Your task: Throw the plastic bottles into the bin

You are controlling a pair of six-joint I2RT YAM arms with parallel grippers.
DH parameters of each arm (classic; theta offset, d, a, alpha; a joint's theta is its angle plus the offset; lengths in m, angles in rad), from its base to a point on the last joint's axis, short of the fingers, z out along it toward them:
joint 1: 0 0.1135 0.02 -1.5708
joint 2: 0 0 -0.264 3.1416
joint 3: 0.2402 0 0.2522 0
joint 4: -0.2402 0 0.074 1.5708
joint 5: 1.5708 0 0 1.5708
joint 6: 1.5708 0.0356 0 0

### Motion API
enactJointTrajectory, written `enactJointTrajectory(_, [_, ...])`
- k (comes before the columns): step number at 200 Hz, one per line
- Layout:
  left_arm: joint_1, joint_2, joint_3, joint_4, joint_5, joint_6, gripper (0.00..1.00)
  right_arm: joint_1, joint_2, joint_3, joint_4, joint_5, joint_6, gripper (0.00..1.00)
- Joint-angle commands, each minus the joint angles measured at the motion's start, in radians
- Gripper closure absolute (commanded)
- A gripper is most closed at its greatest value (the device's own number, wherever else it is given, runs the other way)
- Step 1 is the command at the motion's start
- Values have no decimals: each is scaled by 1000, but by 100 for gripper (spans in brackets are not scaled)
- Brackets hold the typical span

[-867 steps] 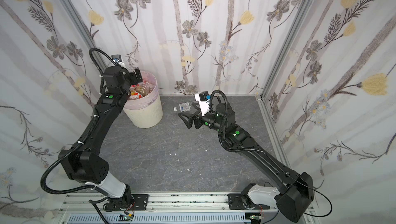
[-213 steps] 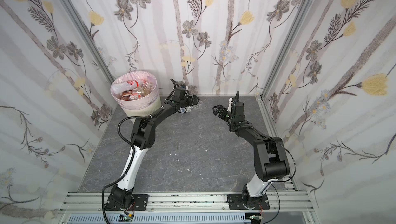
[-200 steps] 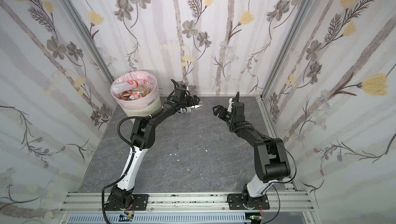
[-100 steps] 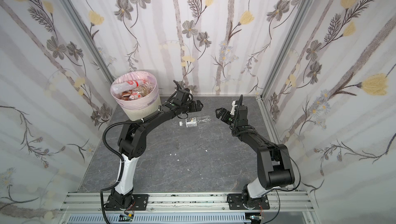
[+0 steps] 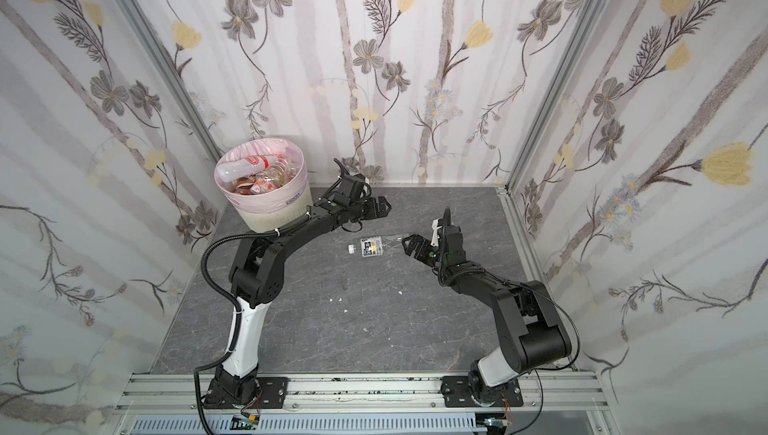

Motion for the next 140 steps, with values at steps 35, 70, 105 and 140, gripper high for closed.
enactJointTrajectory(35, [-1,8,-45,-2,85,-63,0,83,45,-10,127,4,83,0])
enactJointTrajectory(70, [-2,24,-67,-1,125,-98,0,86,56,-34,161,5,105,0])
enactJointTrajectory(105, [-12,18,-91,-1,142,-113,0,87,42,-65,178,1,119,0])
enactJointTrajectory(140, [-21,6,-121,1,167,-140,0,94,48,-88,207,4,136,0])
